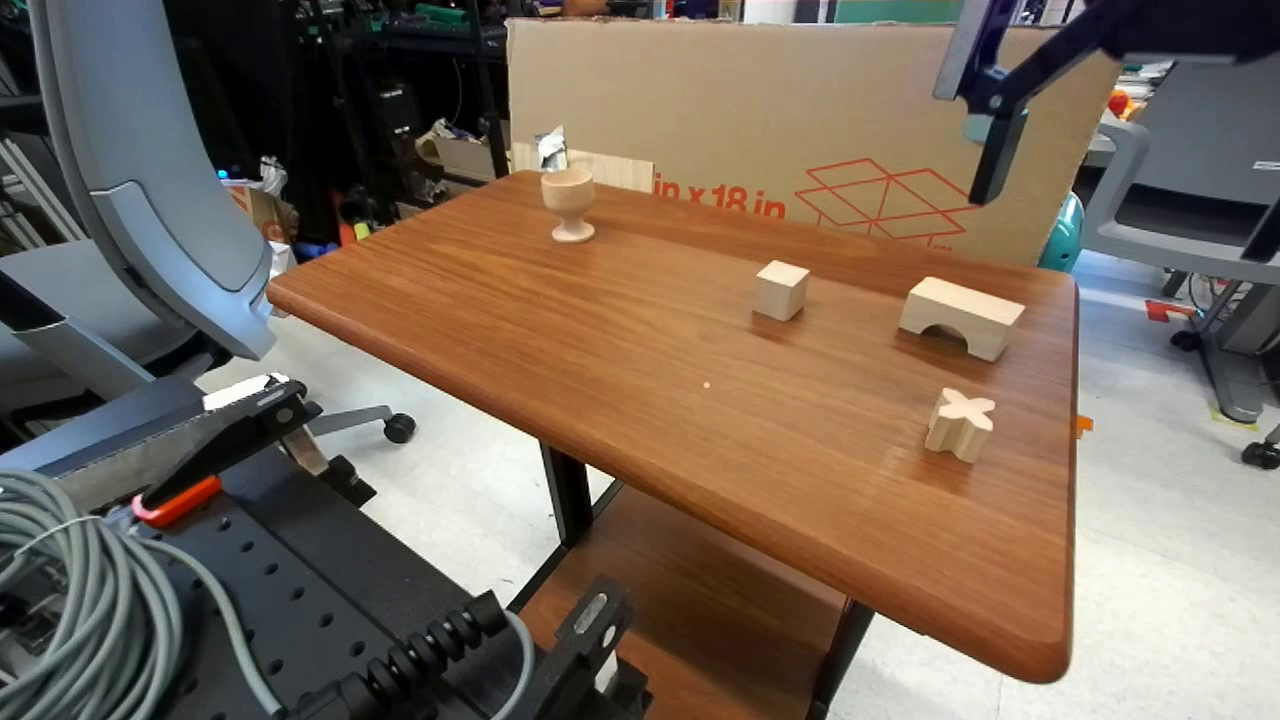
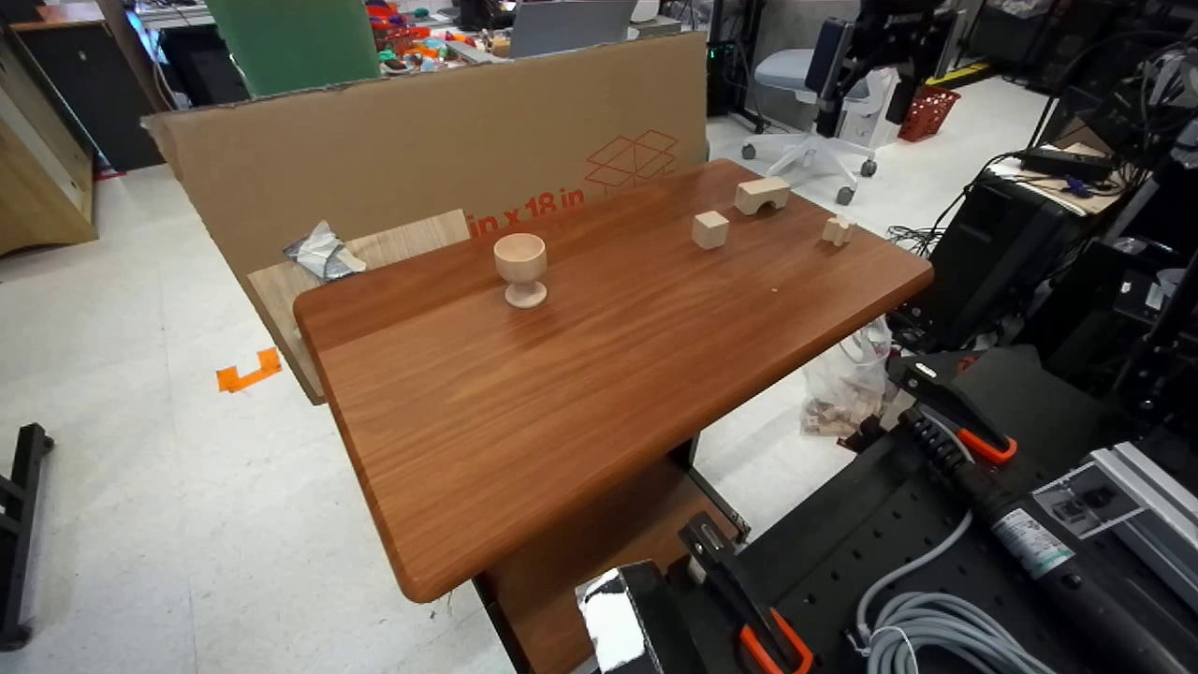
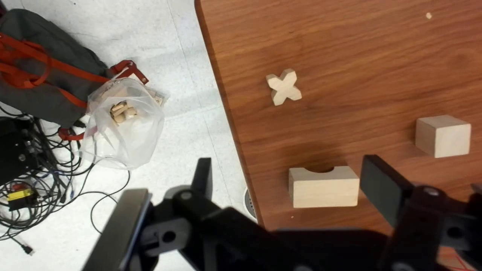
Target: Move the rectangular block forward to the middle of the table
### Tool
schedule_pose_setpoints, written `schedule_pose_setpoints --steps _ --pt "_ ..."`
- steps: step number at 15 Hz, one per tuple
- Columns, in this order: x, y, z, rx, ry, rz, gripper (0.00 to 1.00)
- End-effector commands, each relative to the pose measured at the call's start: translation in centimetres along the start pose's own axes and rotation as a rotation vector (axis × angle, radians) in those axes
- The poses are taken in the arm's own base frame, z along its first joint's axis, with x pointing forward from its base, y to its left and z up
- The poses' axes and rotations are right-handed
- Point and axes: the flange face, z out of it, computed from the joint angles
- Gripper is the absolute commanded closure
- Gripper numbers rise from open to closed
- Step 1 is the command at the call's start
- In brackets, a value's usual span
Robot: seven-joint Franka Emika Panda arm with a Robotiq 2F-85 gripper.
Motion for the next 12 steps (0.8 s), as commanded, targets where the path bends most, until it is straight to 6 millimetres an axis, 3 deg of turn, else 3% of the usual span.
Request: schedule_pose_setpoints --steps 1,5,12 --pt "2.5 -0.6 2.3 0.042 -0.009 -0.012 0.0" --pt "4.0 -1.1 4.8 0.043 -0.02 -0.014 0.0" --pt "5.7 -3.0 6.9 0.049 -0.03 -0.054 0.0"
